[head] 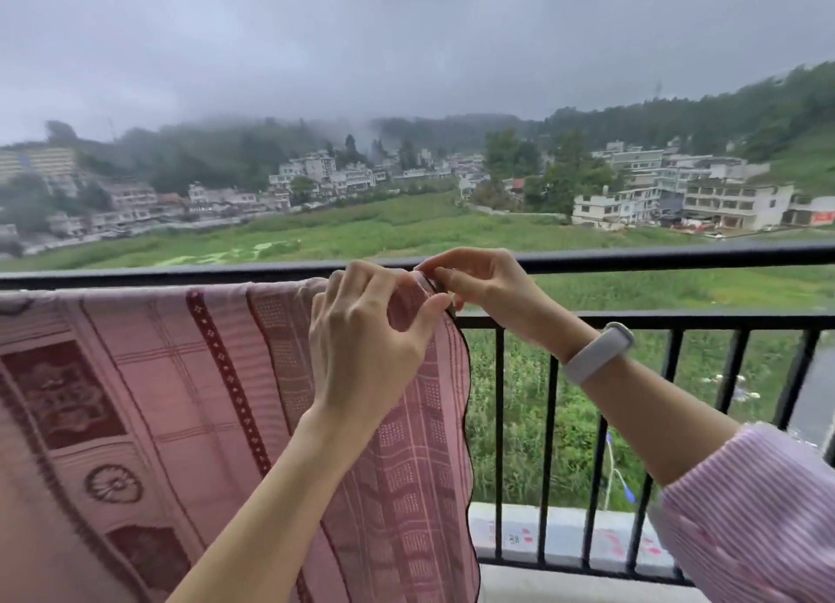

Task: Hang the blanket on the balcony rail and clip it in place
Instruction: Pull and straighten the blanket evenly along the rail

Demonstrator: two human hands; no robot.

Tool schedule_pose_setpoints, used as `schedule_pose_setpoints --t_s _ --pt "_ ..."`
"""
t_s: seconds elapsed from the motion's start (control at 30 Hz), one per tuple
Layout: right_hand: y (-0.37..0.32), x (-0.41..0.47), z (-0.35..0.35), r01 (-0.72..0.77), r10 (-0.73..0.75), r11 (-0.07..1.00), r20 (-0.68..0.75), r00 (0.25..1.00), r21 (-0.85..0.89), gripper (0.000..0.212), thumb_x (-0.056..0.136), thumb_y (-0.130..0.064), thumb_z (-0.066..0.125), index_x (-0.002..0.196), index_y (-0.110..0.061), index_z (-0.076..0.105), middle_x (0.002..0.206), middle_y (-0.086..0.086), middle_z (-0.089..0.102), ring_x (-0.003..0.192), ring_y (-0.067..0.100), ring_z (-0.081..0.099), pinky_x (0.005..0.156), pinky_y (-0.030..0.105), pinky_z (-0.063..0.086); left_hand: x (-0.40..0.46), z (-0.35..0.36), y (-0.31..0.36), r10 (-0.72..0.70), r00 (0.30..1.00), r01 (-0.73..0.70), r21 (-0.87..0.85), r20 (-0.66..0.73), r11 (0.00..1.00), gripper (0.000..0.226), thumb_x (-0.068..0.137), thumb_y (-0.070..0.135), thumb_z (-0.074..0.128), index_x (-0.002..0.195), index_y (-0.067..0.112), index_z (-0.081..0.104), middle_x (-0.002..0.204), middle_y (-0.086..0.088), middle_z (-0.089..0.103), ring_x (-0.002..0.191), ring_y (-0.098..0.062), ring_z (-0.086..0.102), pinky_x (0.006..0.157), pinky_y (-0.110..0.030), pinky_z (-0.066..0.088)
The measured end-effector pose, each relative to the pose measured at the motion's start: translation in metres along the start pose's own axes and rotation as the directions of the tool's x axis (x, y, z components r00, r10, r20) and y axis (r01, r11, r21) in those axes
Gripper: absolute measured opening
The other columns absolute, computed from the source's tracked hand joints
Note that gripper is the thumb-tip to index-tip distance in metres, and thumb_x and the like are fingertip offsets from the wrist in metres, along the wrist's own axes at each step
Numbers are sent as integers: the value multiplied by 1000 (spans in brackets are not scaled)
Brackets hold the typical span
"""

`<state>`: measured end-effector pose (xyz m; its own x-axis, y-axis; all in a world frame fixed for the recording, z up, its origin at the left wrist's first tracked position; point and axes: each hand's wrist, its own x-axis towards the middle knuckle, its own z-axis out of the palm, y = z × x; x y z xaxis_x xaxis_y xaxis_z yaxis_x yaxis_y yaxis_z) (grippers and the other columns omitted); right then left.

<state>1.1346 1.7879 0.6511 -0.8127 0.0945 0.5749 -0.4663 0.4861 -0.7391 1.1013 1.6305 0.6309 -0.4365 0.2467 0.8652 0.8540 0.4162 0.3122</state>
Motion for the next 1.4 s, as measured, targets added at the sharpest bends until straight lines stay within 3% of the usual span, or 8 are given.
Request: schedule_pose_setpoints --t_s 0.3,0.47,0.67,0.87,1.0,1.2,1.3,1.4 --pt "29 30 -7 -5 -87 934 238 967 358 12 75 -17 64 84 -16 71 80 1 69 80 27 55 74 35 45 -1 13 13 -16 990 32 117 -142 993 21 79 38 60 84 18 62 83 3 61 78 -13 55 75 -30 47" --pt "33 57 -9 91 -232 940 421 877 328 12 79 -2 60 89 -7 64 76 -10 70 75 6 64 74 21 53 3 8 24 -139 984 155 140 -115 978 7 80 28 66 82 21 66 83 9 62 73 -7 57 69 -12 44" --pt "46 59 8 398 -469 881 358 808 255 5 92 -9 45 91 -8 50 76 -8 52 66 -6 49 65 10 41 -5 21 43 -219 944 282 259 -248 924 4 85 19 59 87 19 63 87 6 60 77 -9 59 72 -19 46" --pt "54 57 0 524 -574 807 153 805 271 7 87 -12 34 87 -8 40 70 -5 44 63 21 46 60 43 41 4 36 72 -322 898 424 395 -300 815 21 82 37 62 84 16 62 91 2 58 78 -13 59 73 -25 47" --pt "50 55 -14 537 -595 768 80 800 348 6 87 -6 33 85 -11 37 71 -4 45 65 24 48 60 48 44 16 51 83 -275 913 404 570 -302 716 24 81 38 62 86 15 61 93 1 54 85 -18 57 70 -25 40" --pt "78 35 -17 440 -553 774 147 820 455 2 90 -9 44 91 -12 44 77 -7 50 67 11 51 61 22 46 1 63 84 -168 929 356 670 -330 652 22 82 22 58 98 11 69 96 -9 60 89 -18 57 73 -14 36" --pt "89 26 -10 305 -500 809 314 807 503 27 84 -22 57 107 -13 47 95 1 53 82 10 52 65 15 45 -1 57 84 -223 881 428 502 -417 751 22 81 15 57 98 13 71 96 -5 64 87 -5 53 77 2 31" --pt "90 15 0 297 -509 812 362 781 502 50 79 -22 66 120 -8 41 107 -1 51 88 9 49 67 13 43 -4 55 86 -299 846 485 405 -441 775 22 82 14 60 102 17 69 95 3 63 88 -1 55 80 1 35"
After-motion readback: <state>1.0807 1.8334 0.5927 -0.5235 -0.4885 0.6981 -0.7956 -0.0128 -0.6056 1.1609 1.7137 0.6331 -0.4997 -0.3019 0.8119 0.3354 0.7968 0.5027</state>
